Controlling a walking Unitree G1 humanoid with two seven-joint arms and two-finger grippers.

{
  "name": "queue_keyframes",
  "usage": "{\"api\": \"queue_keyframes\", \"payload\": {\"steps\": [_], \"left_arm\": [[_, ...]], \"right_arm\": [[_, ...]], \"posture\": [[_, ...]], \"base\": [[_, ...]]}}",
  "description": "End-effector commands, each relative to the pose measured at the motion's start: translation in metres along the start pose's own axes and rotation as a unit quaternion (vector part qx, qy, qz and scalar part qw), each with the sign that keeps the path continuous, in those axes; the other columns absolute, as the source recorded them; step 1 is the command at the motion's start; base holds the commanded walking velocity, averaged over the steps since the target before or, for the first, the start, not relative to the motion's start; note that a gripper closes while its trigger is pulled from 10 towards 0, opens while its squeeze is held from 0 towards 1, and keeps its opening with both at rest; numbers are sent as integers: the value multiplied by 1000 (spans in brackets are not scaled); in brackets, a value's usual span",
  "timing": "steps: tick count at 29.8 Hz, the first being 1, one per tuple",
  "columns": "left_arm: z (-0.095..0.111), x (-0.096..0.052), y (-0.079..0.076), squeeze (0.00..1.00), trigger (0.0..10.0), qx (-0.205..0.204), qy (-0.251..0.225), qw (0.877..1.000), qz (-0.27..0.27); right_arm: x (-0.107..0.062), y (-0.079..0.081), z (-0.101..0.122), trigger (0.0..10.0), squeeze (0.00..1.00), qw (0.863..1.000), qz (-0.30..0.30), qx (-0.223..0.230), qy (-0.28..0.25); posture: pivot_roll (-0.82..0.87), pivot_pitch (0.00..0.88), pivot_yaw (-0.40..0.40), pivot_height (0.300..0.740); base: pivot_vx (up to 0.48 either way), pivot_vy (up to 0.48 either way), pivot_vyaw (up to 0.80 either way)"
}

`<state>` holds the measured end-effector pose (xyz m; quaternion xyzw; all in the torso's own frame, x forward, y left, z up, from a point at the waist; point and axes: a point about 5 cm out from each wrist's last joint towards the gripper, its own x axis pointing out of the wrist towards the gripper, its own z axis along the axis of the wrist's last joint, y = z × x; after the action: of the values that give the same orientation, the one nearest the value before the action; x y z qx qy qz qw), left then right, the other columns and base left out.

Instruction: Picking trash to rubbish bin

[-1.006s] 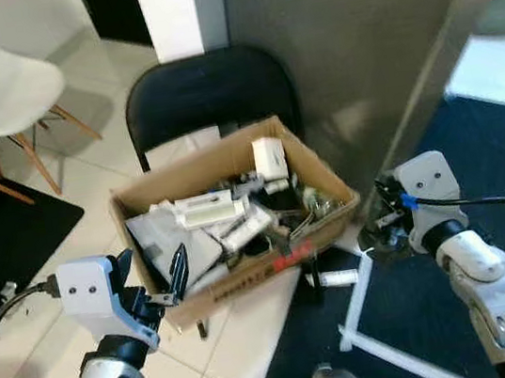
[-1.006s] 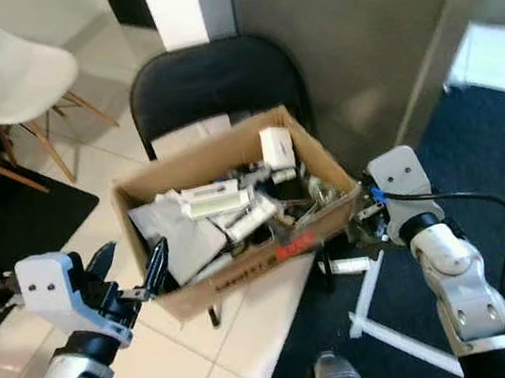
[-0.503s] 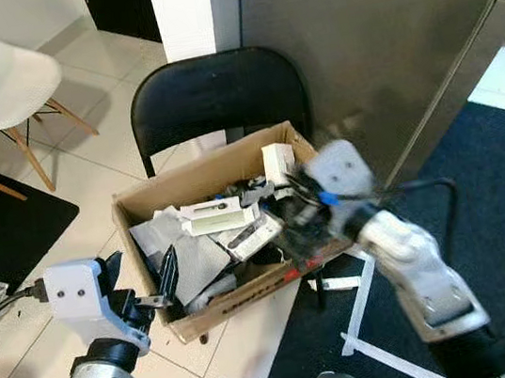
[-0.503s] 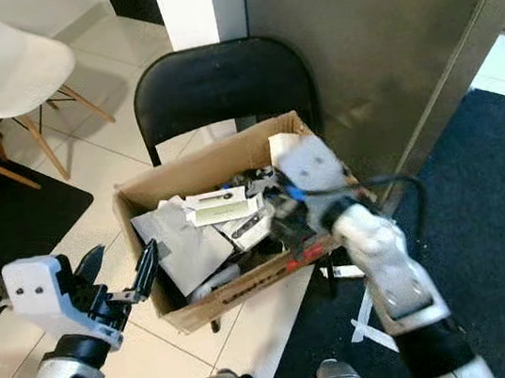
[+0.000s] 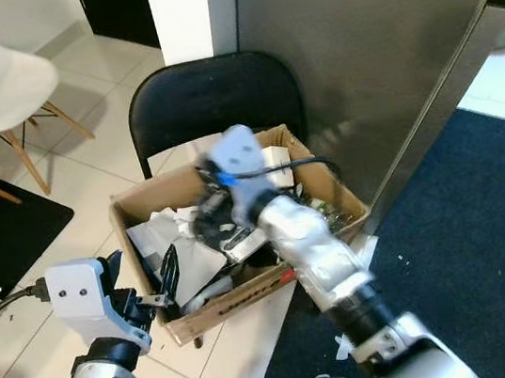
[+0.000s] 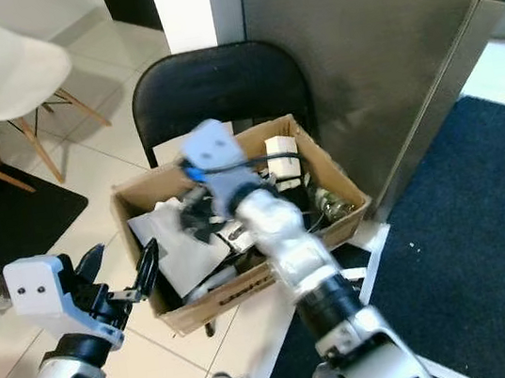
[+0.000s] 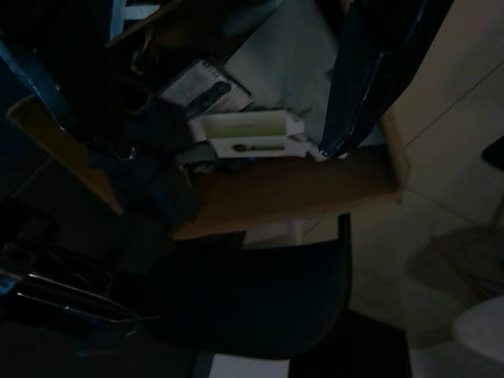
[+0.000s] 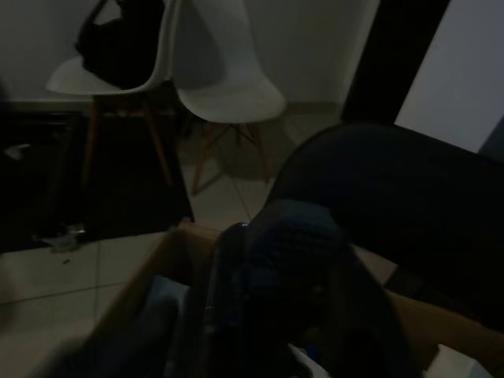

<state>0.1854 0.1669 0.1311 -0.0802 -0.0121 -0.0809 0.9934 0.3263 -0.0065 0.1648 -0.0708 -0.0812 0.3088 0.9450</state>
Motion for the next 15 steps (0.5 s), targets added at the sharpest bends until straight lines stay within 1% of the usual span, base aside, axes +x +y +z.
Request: {"api": "queue_keyframes", "payload": {"steps": [1,2,3,5,6,7,8,9,10,11,13,14,15], "left_arm": [[0,-1,0,0,10000,2,1,1000,6],[0,-1,0,0,10000,2,1,1000,6],[0,-2,-1,0,10000,2,1,1000,7],[0,-2,-2,0,10000,1,0,1000,8],[0,-2,-2,0,10000,1,0,1000,8],[0,-2,-2,0,10000,1,-1,1000,9],[0,-2,-3,0,10000,0,-1,1000,8],[0,-2,-3,0,10000,0,-1,1000,8],[0,-2,-3,0,10000,0,-1,1000,8],[0,-2,-4,0,10000,0,-1,1000,7],[0,-3,-4,0,10000,-1,-1,1000,6],[0,-3,-4,0,10000,-1,-1,1000,6],[0,-3,-4,0,10000,0,-1,1000,6]], "right_arm": [[9,11,1,10000,1000,1000,-12,25,-7],[9,11,1,10000,1000,1000,-12,25,-7],[10,8,0,10000,1000,999,-26,22,-8],[8,-7,-5,10000,1000,997,-69,17,-7],[8,-7,-5,10000,1000,997,-69,17,-7],[7,-14,-8,10000,1000,996,-87,12,-4],[-4,-41,-16,10000,122,994,-107,5,13],[-4,-41,-16,10000,122,994,-107,5,13],[-8,-50,-19,10000,122,993,-112,3,18],[-16,-65,-21,10000,0,991,-129,-2,22],[-36,-97,-22,10000,0,985,-172,-16,28],[-50,-114,-23,10000,0,980,-192,-31,36],[-58,-124,-24,10000,0,978,-202,-42,41]], "posture": [[6,95,-37,740],[6,95,-37,740],[10,98,-38,740],[7,99,-39,740],[7,99,-39,740],[0,102,-38,740],[-9,106,-36,740],[-9,106,-36,740],[-9,106,-36,740],[-14,107,-34,740],[-18,109,-33,740],[-22,109,-30,740],[-29,110,-27,740]], "base": [[0,0,0],[0,0,0],[0,0,0],[0,0,0],[0,0,0],[0,0,0],[0,0,0],[0,0,0],[0,0,0],[0,0,0],[0,0,0],[0,0,0],[0,0,0]]}}
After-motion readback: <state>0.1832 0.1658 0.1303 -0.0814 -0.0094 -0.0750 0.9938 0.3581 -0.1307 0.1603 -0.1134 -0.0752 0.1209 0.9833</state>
